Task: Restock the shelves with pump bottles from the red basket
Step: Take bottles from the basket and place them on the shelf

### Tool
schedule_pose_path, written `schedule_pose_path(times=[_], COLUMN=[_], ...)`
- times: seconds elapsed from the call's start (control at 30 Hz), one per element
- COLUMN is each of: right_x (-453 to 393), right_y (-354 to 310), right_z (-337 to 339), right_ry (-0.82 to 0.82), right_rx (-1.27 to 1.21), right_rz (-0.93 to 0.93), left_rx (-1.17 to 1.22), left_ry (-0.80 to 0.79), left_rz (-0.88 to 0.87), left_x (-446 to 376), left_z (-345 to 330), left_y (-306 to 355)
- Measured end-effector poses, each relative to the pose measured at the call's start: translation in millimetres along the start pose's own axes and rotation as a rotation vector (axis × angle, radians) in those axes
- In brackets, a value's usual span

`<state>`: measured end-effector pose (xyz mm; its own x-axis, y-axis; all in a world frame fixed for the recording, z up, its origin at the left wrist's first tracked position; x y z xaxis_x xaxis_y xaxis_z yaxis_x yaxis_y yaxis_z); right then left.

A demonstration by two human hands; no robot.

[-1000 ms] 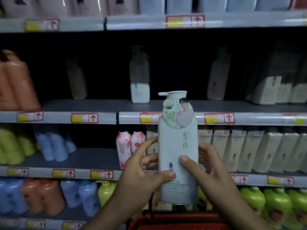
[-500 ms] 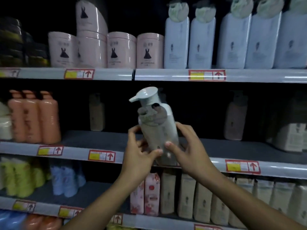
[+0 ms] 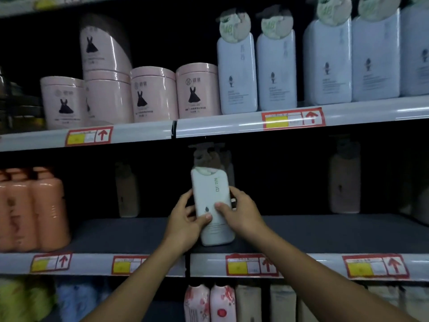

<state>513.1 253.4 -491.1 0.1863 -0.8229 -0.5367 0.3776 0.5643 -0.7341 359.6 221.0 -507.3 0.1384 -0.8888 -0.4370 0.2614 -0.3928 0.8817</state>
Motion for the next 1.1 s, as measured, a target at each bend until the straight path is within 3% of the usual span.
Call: schedule_pose_path(times=[0.13, 0.3, 0.5, 0.87, 1.1], right_x=[16.4, 32.8, 33.8, 25.1, 56.0], right_y=[12.3, 17.8, 26.2, 34.1, -2.0], right_z=[10.2, -5.3, -6.6, -3.2, 27.2], right_ry=[0.026, 0.053, 0.154, 0.122, 0.228], right_rx=[-0.063, 0.086, 0.201, 0.152, 0.287], right_rz=[-0.017, -0.133, -0.112, -0.135, 0.05], left_rx=[-0.103, -0.216, -0.153, -0.234, -0.251], left_ry=[-0.07, 0.002, 0.021, 0.063, 0.148], left_rz=[-0.034, -0.028, -0.058, -0.046, -0.057], left_x=[-7.2, -0.5, -1.5, -6.9, 22.8], left_z=[-3.1, 5.1, -11.9, -22.0, -13.9], left_y=[-2.2, -10.7, -20.6, -22.9, 10.8])
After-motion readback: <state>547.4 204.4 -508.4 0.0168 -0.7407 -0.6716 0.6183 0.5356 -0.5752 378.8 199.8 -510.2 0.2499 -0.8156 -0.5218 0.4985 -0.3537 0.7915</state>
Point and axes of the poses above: each hand's wrist, its own x-axis away from the middle knuckle, its own z-axis out of the back of the hand, y = z × x, the point moved 3 cm from there along -x, towards the middle knuckle, and after that the axes turned 4 degrees about -y, right-handed, at the moved point
